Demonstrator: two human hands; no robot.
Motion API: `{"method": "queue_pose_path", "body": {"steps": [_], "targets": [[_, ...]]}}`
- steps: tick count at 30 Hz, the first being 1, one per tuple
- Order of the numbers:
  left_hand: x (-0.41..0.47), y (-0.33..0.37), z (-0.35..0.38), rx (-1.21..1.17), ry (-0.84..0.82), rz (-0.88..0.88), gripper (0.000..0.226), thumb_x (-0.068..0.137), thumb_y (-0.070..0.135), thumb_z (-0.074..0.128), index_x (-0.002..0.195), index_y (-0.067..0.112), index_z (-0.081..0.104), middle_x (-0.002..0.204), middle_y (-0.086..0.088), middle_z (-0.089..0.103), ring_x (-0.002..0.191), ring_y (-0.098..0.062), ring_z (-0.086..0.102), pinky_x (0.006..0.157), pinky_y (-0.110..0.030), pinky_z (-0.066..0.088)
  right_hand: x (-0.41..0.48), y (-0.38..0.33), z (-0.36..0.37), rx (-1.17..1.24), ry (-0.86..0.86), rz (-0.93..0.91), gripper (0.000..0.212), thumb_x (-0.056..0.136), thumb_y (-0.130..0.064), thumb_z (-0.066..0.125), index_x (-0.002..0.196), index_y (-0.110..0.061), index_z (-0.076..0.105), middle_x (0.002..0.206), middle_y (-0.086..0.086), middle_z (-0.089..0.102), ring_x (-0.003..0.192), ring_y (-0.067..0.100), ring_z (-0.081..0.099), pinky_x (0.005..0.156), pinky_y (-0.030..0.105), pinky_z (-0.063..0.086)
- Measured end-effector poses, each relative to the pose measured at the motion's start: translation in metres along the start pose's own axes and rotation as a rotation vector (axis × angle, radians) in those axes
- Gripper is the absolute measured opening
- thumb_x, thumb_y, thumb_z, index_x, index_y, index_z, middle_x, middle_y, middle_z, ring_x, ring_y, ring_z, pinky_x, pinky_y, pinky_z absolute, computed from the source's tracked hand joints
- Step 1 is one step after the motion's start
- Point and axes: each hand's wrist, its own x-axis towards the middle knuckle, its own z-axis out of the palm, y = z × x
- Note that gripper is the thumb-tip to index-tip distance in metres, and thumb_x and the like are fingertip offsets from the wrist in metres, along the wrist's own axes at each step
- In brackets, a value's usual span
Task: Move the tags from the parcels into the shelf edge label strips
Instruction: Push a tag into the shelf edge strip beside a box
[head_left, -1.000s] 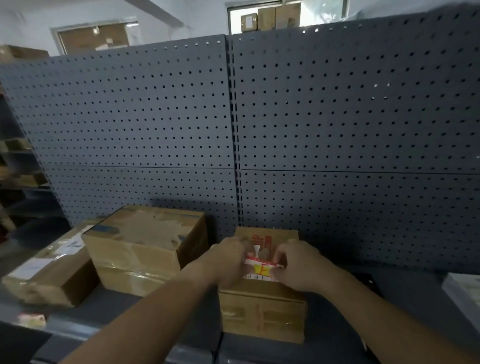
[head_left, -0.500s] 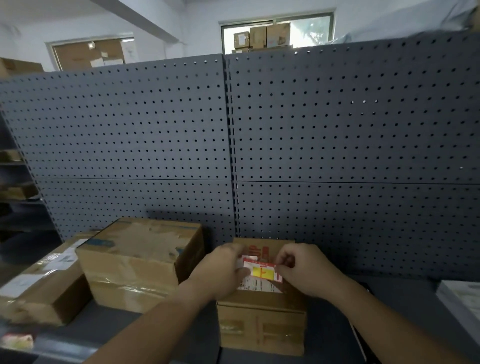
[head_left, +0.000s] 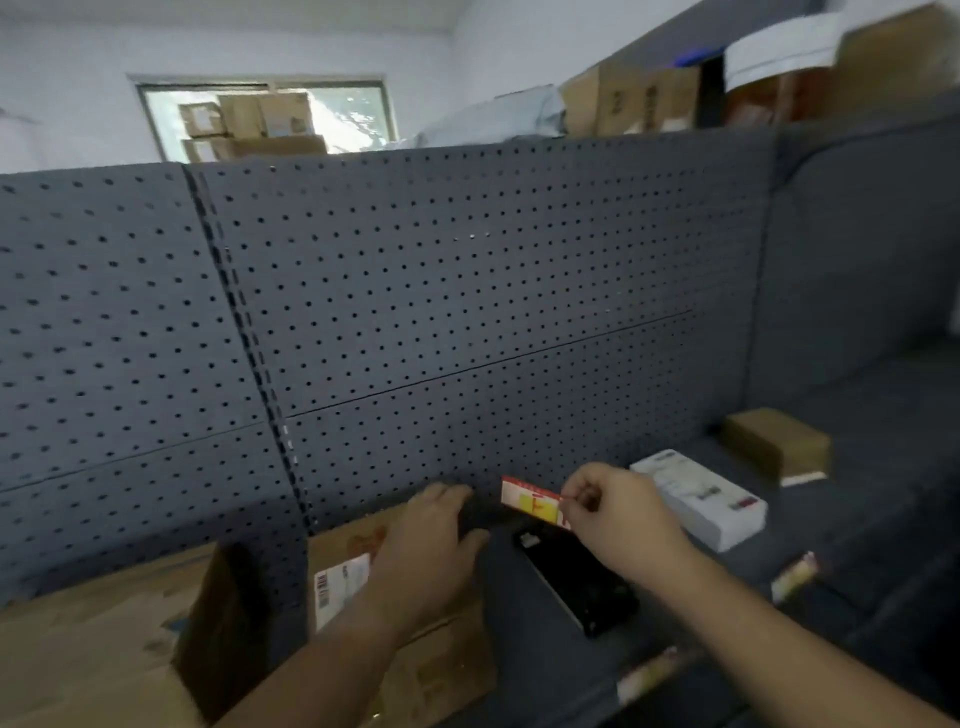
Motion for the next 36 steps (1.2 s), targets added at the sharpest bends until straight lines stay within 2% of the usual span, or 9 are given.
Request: {"method": "queue_pose_path", "body": {"steps": [5,10,16,19,23,26,31,36], "targets": [[0.001,0.071,0.039,-0.138,-0.080,0.216,0.047,0.093,0.043,0.056,0.135,0.024,0.045,0.127,0.006,0.048,0.118,-0.015,0.044,0.098,-0.032,0.043,-0.051,0.034,-0.072,-0.123,0.186,0.146,0.009,0.083,-0.019,0.069,0.076,-0.023,0.069,0.073,-0.009,0.068,0.071,0.006,0.062,0.068,0.028,0.054],[0.003,0.158,0.072,-0.195,-0.123,0.389,0.045,0.090,0.044,0.056,0.131,0.026,0.050,0.126,0.006,0.052,0.118,-0.016,0.046,0.098,-0.035,0.042,-0.108,0.066,-0.150,-0.212,0.349,0.284,0.013,0.082,-0.020,0.068,0.072,-0.028,0.066,0.071,-0.013,0.066,0.067,-0.002,0.060,0.058,0.013,0.047],[0.008,0.280,0.108,-0.218,-0.145,0.516,0.037,0.090,0.044,0.057,0.121,0.023,0.055,0.120,0.003,0.054,0.116,-0.021,0.048,0.094,-0.036,0.044,-0.169,0.113,-0.237,-0.263,0.442,0.391,0.007,0.088,-0.022,0.067,0.084,-0.028,0.068,0.080,-0.013,0.066,0.072,0.002,0.062,0.064,0.021,0.055],[0.011,0.336,0.131,-0.204,-0.158,0.527,0.041,0.088,0.044,0.060,0.123,0.023,0.055,0.118,0.002,0.056,0.111,-0.020,0.051,0.091,-0.036,0.046,-0.189,0.145,-0.281,-0.280,0.463,0.406,0.007,0.089,-0.022,0.065,0.085,-0.027,0.068,0.081,-0.012,0.066,0.074,0.003,0.061,0.063,0.020,0.054],[0.013,0.404,0.161,-0.214,-0.170,0.517,0.042,0.090,0.042,0.058,0.127,0.023,0.053,0.122,0.002,0.055,0.114,-0.020,0.050,0.092,-0.035,0.046,-0.207,0.193,-0.337,-0.287,0.462,0.419,0.008,0.089,-0.022,0.065,0.084,-0.028,0.067,0.081,-0.013,0.065,0.074,0.001,0.060,0.061,0.016,0.051],[0.014,0.444,0.186,-0.223,-0.193,0.481,0.043,0.091,0.042,0.058,0.129,0.023,0.053,0.123,0.003,0.055,0.115,-0.018,0.050,0.093,-0.035,0.045,-0.215,0.230,-0.372,-0.286,0.436,0.433,0.008,0.089,-0.023,0.065,0.085,-0.029,0.067,0.081,-0.013,0.066,0.074,0.002,0.062,0.062,0.019,0.054],[0.020,0.488,0.220,-0.201,-0.222,0.438,0.044,0.091,0.042,0.058,0.131,0.024,0.051,0.126,0.005,0.053,0.117,-0.016,0.048,0.097,-0.033,0.043,-0.211,0.284,-0.409,-0.274,0.389,0.434,0.011,0.089,-0.022,0.066,0.081,-0.030,0.066,0.078,-0.012,0.066,0.070,0.003,0.062,0.061,0.022,0.055],[0.050,0.515,0.249,-0.184,-0.200,0.442,0.039,0.091,0.039,0.058,0.126,0.021,0.054,0.121,0.003,0.056,0.113,-0.016,0.050,0.093,-0.032,0.043,-0.187,0.332,-0.422,-0.227,0.345,0.427,0.011,0.090,-0.022,0.066,0.082,-0.030,0.067,0.079,-0.013,0.066,0.071,0.004,0.063,0.062,0.023,0.056]]}}
